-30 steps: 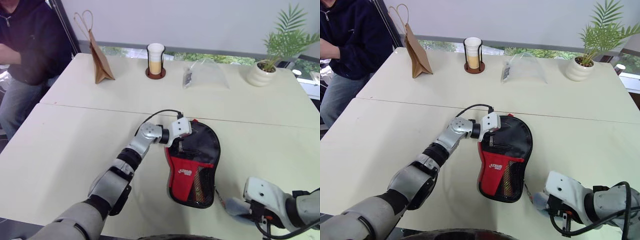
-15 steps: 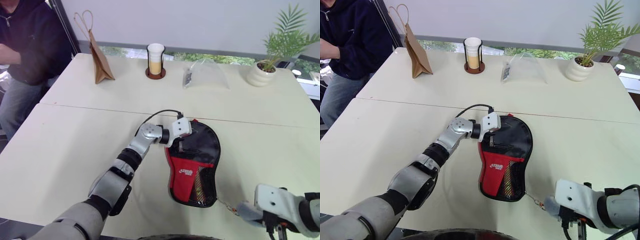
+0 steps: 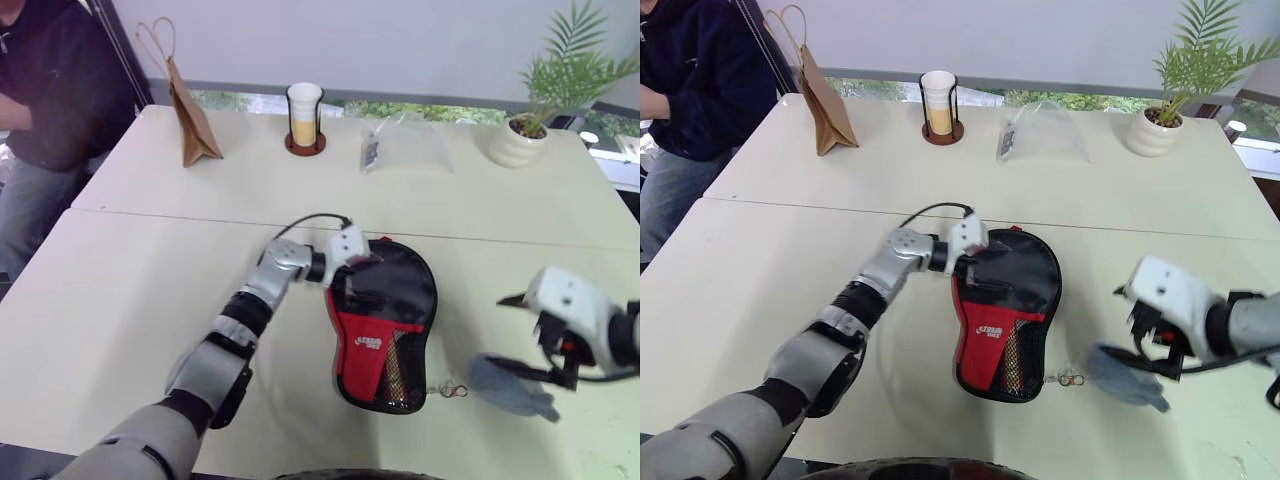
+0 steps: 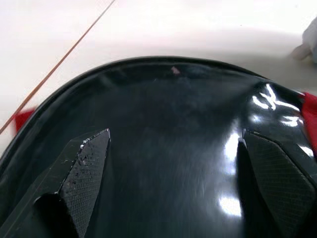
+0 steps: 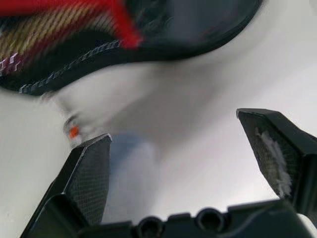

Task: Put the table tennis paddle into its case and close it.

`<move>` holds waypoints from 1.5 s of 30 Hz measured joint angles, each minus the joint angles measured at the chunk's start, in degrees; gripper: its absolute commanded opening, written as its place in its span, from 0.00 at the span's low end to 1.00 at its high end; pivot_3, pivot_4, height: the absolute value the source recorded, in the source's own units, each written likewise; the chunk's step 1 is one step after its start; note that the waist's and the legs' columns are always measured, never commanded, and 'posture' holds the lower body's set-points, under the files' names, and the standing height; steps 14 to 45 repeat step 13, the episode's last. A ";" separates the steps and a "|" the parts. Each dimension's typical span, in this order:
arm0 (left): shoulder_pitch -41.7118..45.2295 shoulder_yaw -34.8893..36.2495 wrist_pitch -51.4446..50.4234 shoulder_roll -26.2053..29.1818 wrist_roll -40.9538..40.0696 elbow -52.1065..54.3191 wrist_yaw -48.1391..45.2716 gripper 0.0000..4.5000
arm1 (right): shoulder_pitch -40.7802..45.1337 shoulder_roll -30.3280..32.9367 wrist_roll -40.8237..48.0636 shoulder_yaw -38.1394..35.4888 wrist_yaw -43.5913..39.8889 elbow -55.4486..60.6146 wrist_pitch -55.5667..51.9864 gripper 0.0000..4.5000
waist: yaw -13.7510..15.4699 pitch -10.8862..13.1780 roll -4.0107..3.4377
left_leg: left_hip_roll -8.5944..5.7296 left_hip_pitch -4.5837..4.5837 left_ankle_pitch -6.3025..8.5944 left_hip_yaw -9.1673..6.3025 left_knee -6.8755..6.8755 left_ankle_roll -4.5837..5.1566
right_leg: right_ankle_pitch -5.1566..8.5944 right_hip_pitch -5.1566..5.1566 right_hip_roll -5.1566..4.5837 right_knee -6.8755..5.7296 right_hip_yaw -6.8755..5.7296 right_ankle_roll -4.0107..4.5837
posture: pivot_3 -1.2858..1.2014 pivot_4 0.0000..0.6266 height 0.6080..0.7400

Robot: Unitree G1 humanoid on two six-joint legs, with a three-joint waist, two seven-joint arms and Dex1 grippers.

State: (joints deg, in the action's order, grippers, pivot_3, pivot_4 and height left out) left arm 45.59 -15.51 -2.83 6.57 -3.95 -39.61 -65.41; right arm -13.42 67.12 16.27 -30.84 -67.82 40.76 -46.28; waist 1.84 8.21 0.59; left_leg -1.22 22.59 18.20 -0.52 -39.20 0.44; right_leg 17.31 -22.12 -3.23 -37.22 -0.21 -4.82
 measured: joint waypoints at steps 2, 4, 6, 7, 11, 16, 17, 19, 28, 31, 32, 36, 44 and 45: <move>-0.52 2.02 -5.29 3.15 -3.00 6.56 -1.75 1.00 | 4.78 1.24 3.07 -0.82 -0.83 -2.43 -1.18 0.99 | 0.10 0.14 -0.11 | 0.00 0.22 -0.07 0.00 0.01 -0.11 | 0.00 -0.26 0.01 -0.08 0.00 0.01 | 0.52 0.24 1.00; -0.69 4.05 -10.50 6.78 -6.27 14.27 -3.22 1.00 | 9.47 2.34 5.75 -1.35 -1.43 -4.56 -1.85 0.99 | 0.16 0.23 -0.19 | 0.00 0.31 -0.15 0.00 0.00 -0.25 | -0.01 -0.36 0.01 -0.12 0.00 0.01 | 0.52 0.24 1.00; -0.89 6.44 -15.64 11.08 -9.65 21.82 -4.29 1.00 | 12.83 3.91 7.67 -1.55 -1.87 -6.26 -2.11 0.99 | 0.24 0.26 -0.25 | 0.00 0.32 -0.17 0.00 0.00 -0.28 | -0.01 -0.35 0.01 -0.11 0.00 0.01 | 0.52 0.24 1.00; -1.06 7.56 -18.06 13.33 -11.26 24.84 -4.81 1.00 | 14.00 4.23 8.22 -1.57 -2.02 -6.84 -2.11 0.99 | 0.20 0.26 -0.25 | 0.00 0.32 -0.17 0.00 0.01 -0.28 | -0.01 -0.35 0.00 -0.10 0.00 0.01 | 0.52 0.24 1.00; -4.17 11.59 -25.90 22.21 -17.08 35.42 -7.25 1.00 | 15.58 4.82 9.60 -1.58 -2.31 -8.38 -2.01 0.99 | 0.16 0.26 -0.27 | 0.00 0.29 -0.17 0.00 0.00 -0.29 | -0.01 -0.29 -0.01 -0.07 0.00 0.01 | 0.52 0.24 1.00; -6.81 12.30 -28.77 25.62 -19.43 39.22 -7.98 1.00 | 15.79 4.87 9.87 -1.57 -2.27 -8.53 -1.77 0.99 | 0.24 0.26 -0.27 | 0.00 0.30 -0.17 0.00 -0.01 -0.28 | -0.01 -0.30 -0.02 -0.08 0.00 0.02 | 0.52 0.24 1.00; -6.81 12.30 -28.77 25.62 -19.43 39.22 -7.98 1.00 | 15.79 4.87 9.87 -1.57 -2.27 -8.53 -1.77 0.99 | 0.24 0.26 -0.27 | 0.00 0.30 -0.17 0.00 -0.01 -0.28 | -0.01 -0.30 -0.02 -0.08 0.00 0.02 | 0.52 0.24 1.00; -6.81 12.30 -28.77 25.62 -19.43 39.22 -7.98 1.00 | 15.79 4.87 9.87 -1.57 -2.27 -8.53 -1.77 0.99 | 0.24 0.26 -0.27 | 0.00 0.30 -0.17 0.00 -0.01 -0.28 | -0.01 -0.30 -0.02 -0.08 0.00 0.02 | 0.52 0.24 1.00; -6.81 12.30 -28.77 25.62 -19.43 39.22 -7.98 1.00 | 15.79 4.87 9.87 -1.57 -2.27 -8.53 -1.77 0.99 | 0.24 0.26 -0.27 | 0.00 0.30 -0.17 0.00 -0.01 -0.28 | -0.01 -0.30 -0.02 -0.08 0.00 0.02 | 0.52 0.24 1.00; -6.81 12.30 -28.77 25.62 -19.43 39.22 -7.98 1.00 | 15.79 4.87 9.87 -1.57 -2.27 -8.53 -1.77 0.99 | 0.24 0.26 -0.27 | 0.00 0.30 -0.17 0.00 -0.01 -0.28 | -0.01 -0.30 -0.02 -0.08 0.00 0.02 | 0.52 0.24 1.00; -6.81 12.30 -28.77 25.62 -19.43 39.22 -7.98 1.00 | 15.79 4.87 9.87 -1.57 -2.27 -8.53 -1.77 0.99 | 0.24 0.26 -0.27 | 0.00 0.30 -0.17 0.00 -0.01 -0.28 | -0.01 -0.30 -0.02 -0.08 0.00 0.02 | 0.52 0.24 1.00; -6.81 12.30 -28.77 25.62 -19.43 39.22 -7.98 1.00 | 15.79 4.87 9.87 -1.57 -2.27 -8.53 -1.77 0.99 | 0.24 0.26 -0.27 | 0.00 0.30 -0.17 0.00 -0.01 -0.28 | -0.01 -0.30 -0.02 -0.08 0.00 0.02 | 0.52 0.24 1.00; -6.81 12.30 -28.77 25.62 -19.43 39.22 -7.98 1.00 | 15.79 4.87 9.87 -1.57 -2.27 -8.53 -1.77 0.99 | 0.24 0.26 -0.27 | 0.00 0.30 -0.17 0.00 -0.01 -0.28 | -0.01 -0.30 -0.02 -0.08 0.00 0.02 | 0.52 0.24 1.00; -6.81 12.30 -28.77 25.62 -19.43 39.22 -7.98 1.00 | 15.79 4.87 9.87 -1.57 -2.27 -8.53 -1.77 0.99 | 0.24 0.26 -0.27 | 0.00 0.30 -0.17 0.00 -0.01 -0.28 | -0.01 -0.30 -0.02 -0.08 0.00 0.02 | 0.52 0.24 1.00</move>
